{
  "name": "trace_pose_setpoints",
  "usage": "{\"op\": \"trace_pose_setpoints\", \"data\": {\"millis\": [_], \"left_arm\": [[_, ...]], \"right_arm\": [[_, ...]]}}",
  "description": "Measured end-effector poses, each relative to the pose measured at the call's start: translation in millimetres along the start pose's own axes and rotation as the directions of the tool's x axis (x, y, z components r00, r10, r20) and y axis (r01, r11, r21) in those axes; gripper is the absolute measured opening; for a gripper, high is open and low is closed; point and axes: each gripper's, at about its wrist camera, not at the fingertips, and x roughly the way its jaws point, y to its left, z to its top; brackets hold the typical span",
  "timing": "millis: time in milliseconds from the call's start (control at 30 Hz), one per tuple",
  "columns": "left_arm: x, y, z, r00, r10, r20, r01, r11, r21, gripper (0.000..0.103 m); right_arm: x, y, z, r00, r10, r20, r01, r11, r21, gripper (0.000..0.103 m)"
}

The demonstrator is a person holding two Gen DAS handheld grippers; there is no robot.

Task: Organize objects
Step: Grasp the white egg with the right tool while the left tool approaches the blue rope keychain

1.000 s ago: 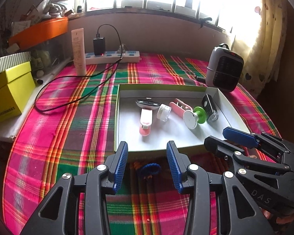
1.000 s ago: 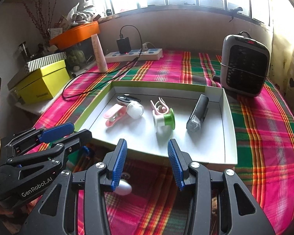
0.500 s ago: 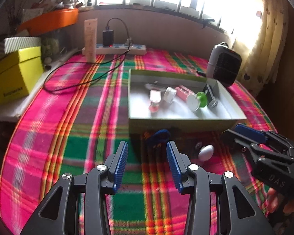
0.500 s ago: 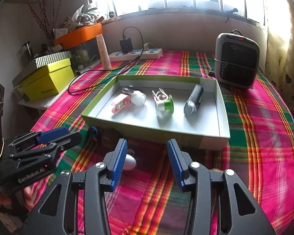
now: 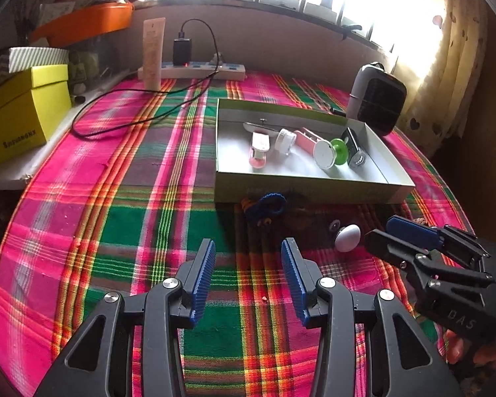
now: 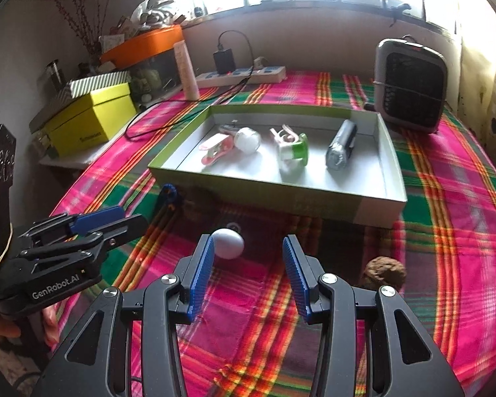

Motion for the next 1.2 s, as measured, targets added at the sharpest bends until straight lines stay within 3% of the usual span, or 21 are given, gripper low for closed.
{"op": "trace_pose_setpoints", "data": {"millis": [533,1100,1200], "left_arm": [[13.5,5.4,0.1,1.0,-0.009,-0.029,0.009,1.0,-0.02,0.04],[29.9,-2.6,12.9,0.999,0.008,-0.052,-0.007,1.0,0.029,0.041],[32.5,-3.8,14.8,0.998,0.011,-0.054,-0.009,0.999,0.031,0.041]], "right_arm": [[26.9,11.0,5.0,0.997,-0.006,-0.074,0.002,0.999,-0.049,0.045],[30.6,11.2,5.3,0.996,-0.038,-0.082,0.03,0.996,-0.088,0.044],[30.2,9.5,5.3,0.996,-0.04,-0.081,0.033,0.996,-0.082,0.039]]}}
